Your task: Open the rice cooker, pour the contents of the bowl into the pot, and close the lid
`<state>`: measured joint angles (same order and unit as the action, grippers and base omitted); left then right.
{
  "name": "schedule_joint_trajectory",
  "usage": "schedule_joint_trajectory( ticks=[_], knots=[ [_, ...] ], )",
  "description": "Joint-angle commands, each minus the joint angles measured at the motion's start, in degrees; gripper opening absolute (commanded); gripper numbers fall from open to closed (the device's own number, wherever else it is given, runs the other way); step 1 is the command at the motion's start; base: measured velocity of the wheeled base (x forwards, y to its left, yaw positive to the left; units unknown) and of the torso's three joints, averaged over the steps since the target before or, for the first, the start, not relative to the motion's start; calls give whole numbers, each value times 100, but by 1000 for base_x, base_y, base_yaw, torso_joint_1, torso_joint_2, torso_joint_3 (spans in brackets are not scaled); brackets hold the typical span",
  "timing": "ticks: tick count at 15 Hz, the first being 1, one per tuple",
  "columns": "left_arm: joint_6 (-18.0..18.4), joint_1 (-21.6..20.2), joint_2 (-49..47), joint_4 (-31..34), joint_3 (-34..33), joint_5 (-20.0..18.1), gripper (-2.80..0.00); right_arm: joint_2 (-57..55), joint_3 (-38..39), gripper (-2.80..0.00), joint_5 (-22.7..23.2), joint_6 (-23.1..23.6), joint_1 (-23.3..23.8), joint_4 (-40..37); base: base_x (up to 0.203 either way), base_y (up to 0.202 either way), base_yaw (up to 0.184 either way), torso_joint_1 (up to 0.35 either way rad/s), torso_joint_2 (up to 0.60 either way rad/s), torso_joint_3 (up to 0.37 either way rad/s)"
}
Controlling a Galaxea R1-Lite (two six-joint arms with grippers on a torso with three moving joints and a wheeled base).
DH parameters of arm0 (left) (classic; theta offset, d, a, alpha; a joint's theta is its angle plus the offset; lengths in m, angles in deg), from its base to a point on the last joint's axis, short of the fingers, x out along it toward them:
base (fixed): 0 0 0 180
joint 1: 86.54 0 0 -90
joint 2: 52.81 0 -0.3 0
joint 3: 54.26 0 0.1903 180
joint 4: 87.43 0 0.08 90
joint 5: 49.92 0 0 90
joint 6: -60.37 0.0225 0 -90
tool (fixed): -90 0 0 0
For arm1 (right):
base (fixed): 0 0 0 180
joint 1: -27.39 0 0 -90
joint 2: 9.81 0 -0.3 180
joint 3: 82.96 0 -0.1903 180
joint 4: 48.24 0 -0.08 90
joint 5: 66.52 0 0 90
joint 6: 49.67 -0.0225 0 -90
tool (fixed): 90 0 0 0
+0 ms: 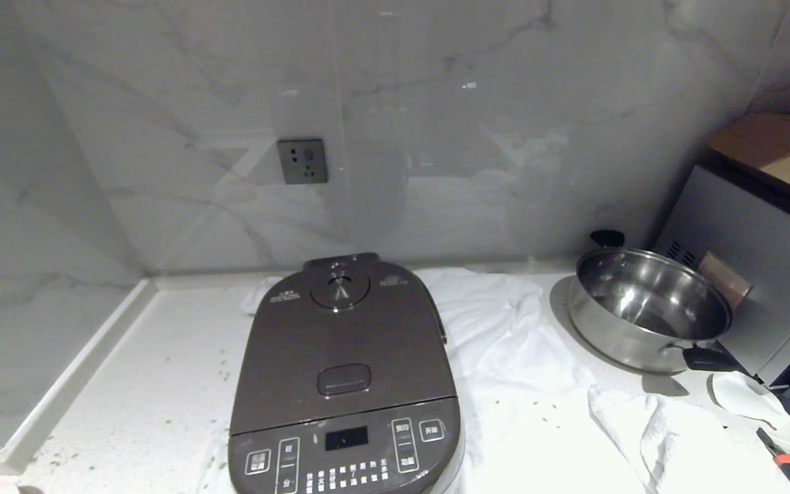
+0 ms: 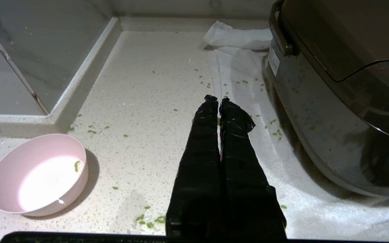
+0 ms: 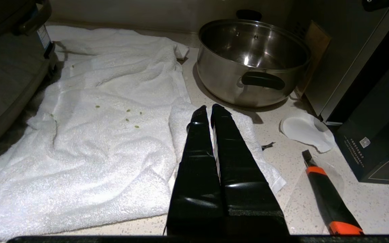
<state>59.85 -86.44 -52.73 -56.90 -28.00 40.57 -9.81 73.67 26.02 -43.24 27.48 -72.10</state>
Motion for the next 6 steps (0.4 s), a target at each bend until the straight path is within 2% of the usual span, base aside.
schedule_joint_trajectory(
  ticks=[1, 3, 6],
  knots=[
    [-2, -1, 1, 5, 1, 4, -280, 0, 0, -280, -6, -7, -1, 11, 0, 0, 0, 0, 0, 0],
    [-2, -1, 6, 5, 1, 4, -280, 0, 0, -280, -31, -236, -1, 22, 0, 0, 0, 0, 0, 0],
    [6, -1, 10, 5, 1, 4, -280, 9, 0, -280, -44, -289, -10, 25, 0, 0, 0, 0, 0, 0]
  ],
)
